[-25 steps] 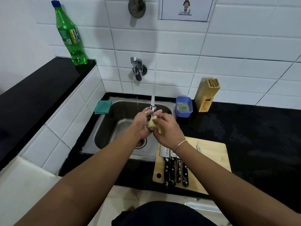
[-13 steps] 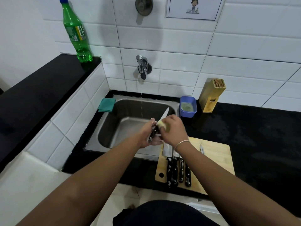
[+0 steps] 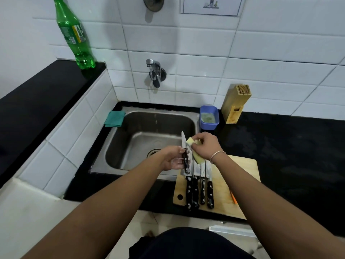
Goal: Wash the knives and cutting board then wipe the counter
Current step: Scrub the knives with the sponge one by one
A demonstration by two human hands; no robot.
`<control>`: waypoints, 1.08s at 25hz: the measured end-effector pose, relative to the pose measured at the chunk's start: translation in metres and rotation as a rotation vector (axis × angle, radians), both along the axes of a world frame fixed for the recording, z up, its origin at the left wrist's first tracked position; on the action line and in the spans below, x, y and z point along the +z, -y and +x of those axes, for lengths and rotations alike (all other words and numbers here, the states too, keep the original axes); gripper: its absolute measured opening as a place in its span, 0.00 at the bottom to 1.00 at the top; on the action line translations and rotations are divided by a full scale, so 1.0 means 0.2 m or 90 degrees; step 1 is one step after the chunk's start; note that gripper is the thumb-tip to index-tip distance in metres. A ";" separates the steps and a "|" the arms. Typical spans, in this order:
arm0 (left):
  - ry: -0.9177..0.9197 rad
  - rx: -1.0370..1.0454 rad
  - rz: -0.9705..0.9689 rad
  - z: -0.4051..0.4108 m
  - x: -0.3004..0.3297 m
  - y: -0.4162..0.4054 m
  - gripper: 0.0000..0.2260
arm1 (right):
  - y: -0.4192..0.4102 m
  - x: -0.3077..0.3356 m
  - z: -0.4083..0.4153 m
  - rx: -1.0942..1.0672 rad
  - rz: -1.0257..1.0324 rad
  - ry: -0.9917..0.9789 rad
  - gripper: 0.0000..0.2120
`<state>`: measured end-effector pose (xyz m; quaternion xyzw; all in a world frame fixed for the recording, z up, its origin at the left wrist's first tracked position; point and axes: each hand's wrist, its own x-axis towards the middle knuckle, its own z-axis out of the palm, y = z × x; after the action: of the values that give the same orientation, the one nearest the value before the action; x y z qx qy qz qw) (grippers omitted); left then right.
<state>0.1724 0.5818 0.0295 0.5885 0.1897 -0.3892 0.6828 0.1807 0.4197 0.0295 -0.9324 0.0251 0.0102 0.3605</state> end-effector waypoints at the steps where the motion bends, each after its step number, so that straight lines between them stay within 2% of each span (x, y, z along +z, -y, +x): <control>1: 0.004 -0.037 0.059 0.00 -0.02 0.04 0.10 | 0.06 -0.01 -0.02 -0.047 0.019 -0.001 0.10; 3: 0.027 -0.113 0.171 -0.02 -0.06 0.14 0.08 | 0.16 -0.03 -0.06 -0.137 0.044 -0.001 0.10; 6: 0.089 -0.180 0.285 -0.06 -0.12 0.27 0.03 | 0.29 -0.06 -0.14 -0.190 0.041 -0.018 0.11; 10: 0.163 -0.227 0.386 -0.11 -0.20 0.48 0.11 | 0.43 -0.10 -0.23 -0.237 0.056 -0.020 0.11; 16: 0.394 -0.313 0.620 -0.21 -0.28 0.65 0.13 | 0.56 -0.14 -0.30 -0.233 0.056 -0.035 0.09; 20: 0.481 -0.356 0.657 -0.25 -0.34 0.65 0.17 | 0.62 -0.16 -0.30 -0.213 0.048 -0.023 0.10; 22: 0.516 -0.355 0.635 -0.24 -0.34 0.68 0.15 | 0.64 -0.16 -0.29 -0.209 0.063 -0.013 0.10; 24: 0.510 -0.375 0.591 -0.26 -0.34 0.76 0.13 | 0.67 -0.15 -0.28 -0.208 0.080 -0.006 0.09; 27: 0.483 -0.428 0.569 -0.31 -0.36 0.86 0.15 | 0.71 -0.15 -0.27 -0.196 0.081 0.002 0.09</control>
<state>0.1113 0.4096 -0.0434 0.9373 -0.1137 -0.2313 0.2347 0.1258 0.2773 0.0004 -0.8928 0.1667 -0.0453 0.4161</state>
